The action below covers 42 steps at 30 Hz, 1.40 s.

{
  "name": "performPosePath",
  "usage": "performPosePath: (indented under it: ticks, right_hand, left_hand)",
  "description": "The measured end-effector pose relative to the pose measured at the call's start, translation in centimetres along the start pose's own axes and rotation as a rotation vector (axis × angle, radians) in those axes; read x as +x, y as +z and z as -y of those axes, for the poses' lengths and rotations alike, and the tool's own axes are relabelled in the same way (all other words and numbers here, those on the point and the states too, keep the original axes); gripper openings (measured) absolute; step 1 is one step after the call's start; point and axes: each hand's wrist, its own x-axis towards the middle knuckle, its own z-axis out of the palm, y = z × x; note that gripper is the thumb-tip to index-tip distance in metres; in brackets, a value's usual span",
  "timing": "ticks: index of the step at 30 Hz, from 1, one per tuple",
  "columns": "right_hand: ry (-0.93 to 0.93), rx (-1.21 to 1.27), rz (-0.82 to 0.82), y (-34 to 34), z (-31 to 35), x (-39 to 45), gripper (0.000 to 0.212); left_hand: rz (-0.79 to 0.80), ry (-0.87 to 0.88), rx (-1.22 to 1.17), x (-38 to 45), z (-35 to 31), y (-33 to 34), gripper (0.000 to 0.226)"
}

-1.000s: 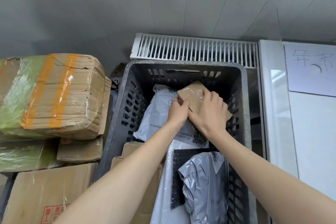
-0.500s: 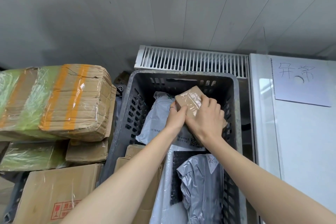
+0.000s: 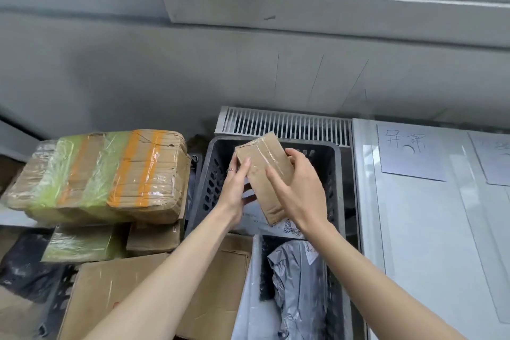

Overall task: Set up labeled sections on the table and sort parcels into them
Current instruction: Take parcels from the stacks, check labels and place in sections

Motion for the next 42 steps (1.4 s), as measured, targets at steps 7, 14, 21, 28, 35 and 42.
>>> performPosePath:
  ticks: [7,14,21,28,35,42]
  right_hand:
    - [0.257,0.633,0.235,-6.0,2.9,-0.7,0.039]
    - [0.216,0.805,0.193,-9.8,6.1,-2.5,0.056]
    - [0.155,0.912,0.062,-15.9,7.7,-4.1,0.050]
    - [0.194,0.986,-0.001,-23.6,5.1,-6.8,0.045]
    - [0.148,0.997,0.014,-33.6,-0.4,-9.3,0.041]
    - [0.117,1.023,0.031,-42.8,-6.0,-11.0,0.036]
  left_hand:
    - [0.078,0.119,0.009,-4.3,-6.7,-0.6,0.056]
    - [0.130,0.213,0.016,-8.1,-10.9,2.6,0.062]
    - [0.205,0.278,-0.069,-11.6,-12.9,8.7,0.054]
    - [0.233,0.314,-0.096,-16.3,-12.9,16.6,0.055]
    - [0.189,0.335,-0.134,-21.8,-10.7,28.2,0.046]
    - [0.199,0.346,-0.158,-26.1,-8.2,37.9,0.038]
